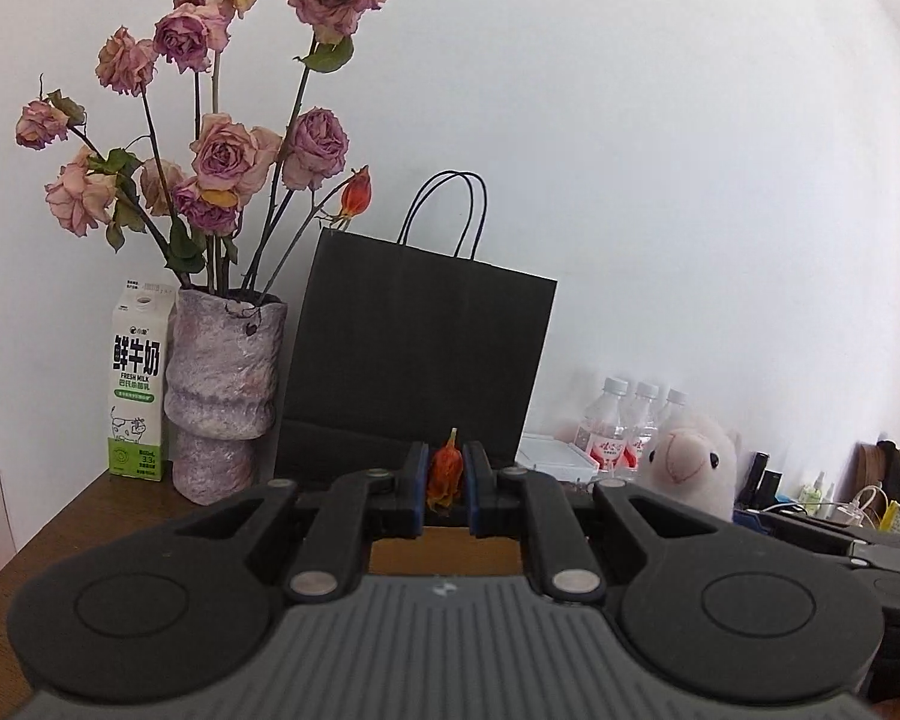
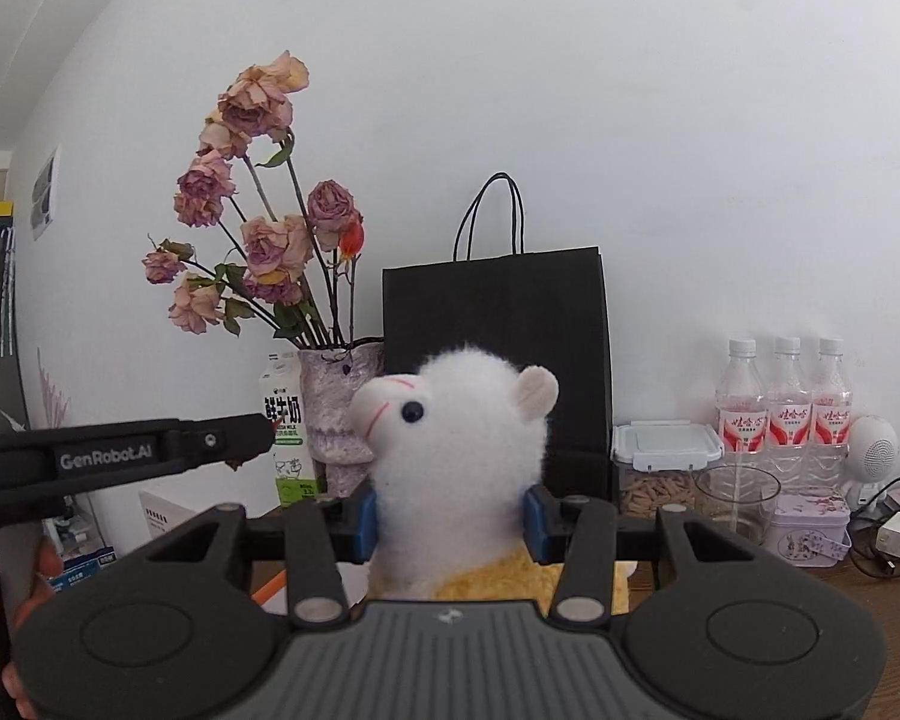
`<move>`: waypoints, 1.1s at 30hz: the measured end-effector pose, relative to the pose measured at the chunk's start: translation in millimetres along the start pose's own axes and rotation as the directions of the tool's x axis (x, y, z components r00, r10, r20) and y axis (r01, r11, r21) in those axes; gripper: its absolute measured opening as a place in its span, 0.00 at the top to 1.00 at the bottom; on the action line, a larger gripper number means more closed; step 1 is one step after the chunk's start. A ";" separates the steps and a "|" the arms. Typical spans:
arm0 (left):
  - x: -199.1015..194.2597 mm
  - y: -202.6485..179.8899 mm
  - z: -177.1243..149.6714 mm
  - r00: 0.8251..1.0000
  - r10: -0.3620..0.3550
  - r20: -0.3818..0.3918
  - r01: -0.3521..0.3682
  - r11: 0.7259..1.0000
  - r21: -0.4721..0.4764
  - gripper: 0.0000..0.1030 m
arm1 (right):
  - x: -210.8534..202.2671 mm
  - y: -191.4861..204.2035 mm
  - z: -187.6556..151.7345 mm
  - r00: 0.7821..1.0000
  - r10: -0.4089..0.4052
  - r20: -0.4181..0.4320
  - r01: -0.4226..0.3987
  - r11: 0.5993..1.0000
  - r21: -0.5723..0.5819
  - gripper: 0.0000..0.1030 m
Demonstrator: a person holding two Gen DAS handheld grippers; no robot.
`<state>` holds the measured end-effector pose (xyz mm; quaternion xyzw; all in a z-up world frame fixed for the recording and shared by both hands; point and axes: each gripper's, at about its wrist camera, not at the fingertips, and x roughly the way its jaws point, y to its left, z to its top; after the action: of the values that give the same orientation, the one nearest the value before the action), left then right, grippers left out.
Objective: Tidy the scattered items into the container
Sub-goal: 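Carry the flower bud and alpaca plush with both grippers over the box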
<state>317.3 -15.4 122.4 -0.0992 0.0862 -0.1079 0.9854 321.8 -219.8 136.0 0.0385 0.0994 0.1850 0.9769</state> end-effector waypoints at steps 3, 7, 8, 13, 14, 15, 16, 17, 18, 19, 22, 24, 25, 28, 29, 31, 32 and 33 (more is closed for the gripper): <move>20.4 4.4 -3.1 0.999 0.042 -0.024 -0.042 0.999 -0.004 0.88 | 24.5 0.2 -1.3 1.000 0.010 -0.014 -0.010 1.000 0.009 0.57; 46.4 10.7 -9.3 0.994 0.081 -0.073 -0.082 0.997 -0.010 0.88 | 52.1 -1.8 -10.7 0.998 0.014 -0.056 -0.013 1.000 0.013 0.58; 52.5 12.8 -12.4 0.992 0.084 -0.092 -0.086 0.996 -0.015 0.88 | 57.4 -2.5 -14.4 0.997 0.012 -0.070 -0.012 1.000 0.008 0.57; 74.1 18.1 -29.4 0.980 0.098 -0.175 -0.101 0.995 -0.010 0.88 | 76.7 -9.3 -33.3 0.989 -0.001 -0.151 0.003 1.000 0.008 0.57; 77.4 19.8 -32.9 0.977 0.089 -0.195 -0.095 0.995 -0.022 0.88 | 79.1 -10.2 -35.4 0.987 0.001 -0.161 0.001 1.000 0.010 0.58; 80.6 21.6 -35.8 0.973 0.080 -0.215 -0.090 0.995 -0.036 0.88 | 80.7 -10.9 -37.1 0.986 0.003 -0.167 -0.002 1.000 0.009 0.58; 83.3 22.7 -38.2 0.970 0.078 -0.230 -0.089 0.995 -0.041 0.88 | 81.4 -11.1 -38.3 0.986 0.003 -0.169 -0.001 1.000 0.008 0.58; 85.9 23.2 -40.4 0.967 0.081 -0.240 -0.093 0.995 -0.039 0.88 | 81.6 -10.7 -38.5 0.985 0.001 -0.170 0.000 1.000 0.004 0.58; 87.5 23.6 -42.2 0.965 0.087 -0.247 -0.098 0.995 -0.036 0.88 | 81.1 -10.3 -38.6 0.985 -0.001 -0.170 0.002 1.000 0.002 0.58; 88.8 24.1 -43.6 0.963 0.089 -0.254 -0.101 0.994 -0.035 0.88 | 80.4 -10.2 -37.8 0.986 -0.001 -0.169 0.001 1.000 0.001 0.58; 91.3 24.9 -45.9 0.959 0.095 -0.268 -0.108 0.994 -0.033 0.88 | 79.8 -8.9 -37.7 0.985 0.000 -0.170 -0.001 1.000 -0.005 0.58; 91.9 25.3 -46.9 0.957 0.098 -0.273 -0.111 0.993 -0.034 0.88 | 79.8 -7.7 -38.2 0.985 0.002 -0.171 -0.004 1.000 -0.011 0.58; 92.1 25.7 -47.4 0.957 0.097 -0.275 -0.111 0.993 -0.035 0.88 | 79.9 -7.2 -38.8 0.985 0.003 -0.173 -0.006 1.000 -0.014 0.58; 93.0 26.0 -48.5 0.955 0.099 -0.281 -0.113 0.993 -0.036 0.88 | 81.4 -5.7 -40.2 0.984 0.009 -0.179 -0.013 1.000 -0.025 0.58; 93.2 26.3 -48.7 0.954 0.099 -0.284 -0.115 0.993 -0.037 0.88 | 81.9 -5.5 -41.1 0.983 0.012 -0.181 -0.017 1.000 -0.026 0.58; 93.3 26.5 -49.2 0.953 0.103 -0.286 -0.118 0.992 -0.037 0.88 | 83.7 -5.3 -43.0 0.982 0.022 -0.190 -0.027 0.999 -0.024 0.58; 93.6 27.0 -49.2 0.952 0.106 -0.288 -0.122 0.992 -0.037 0.88 | 84.7 -5.4 -44.2 0.981 0.026 -0.194 -0.031 0.999 -0.024 0.58; 94.1 27.8 -49.3 0.951 0.108 -0.289 -0.125 0.991 -0.038 0.88 | 85.9 -5.1 -45.4 0.979 0.030 -0.200 -0.036 0.999 -0.027 0.58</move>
<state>403.8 -19.1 54.9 -0.1047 0.2368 -0.0603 0.9640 392.5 -191.1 75.6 0.0067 0.1935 0.2057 0.9593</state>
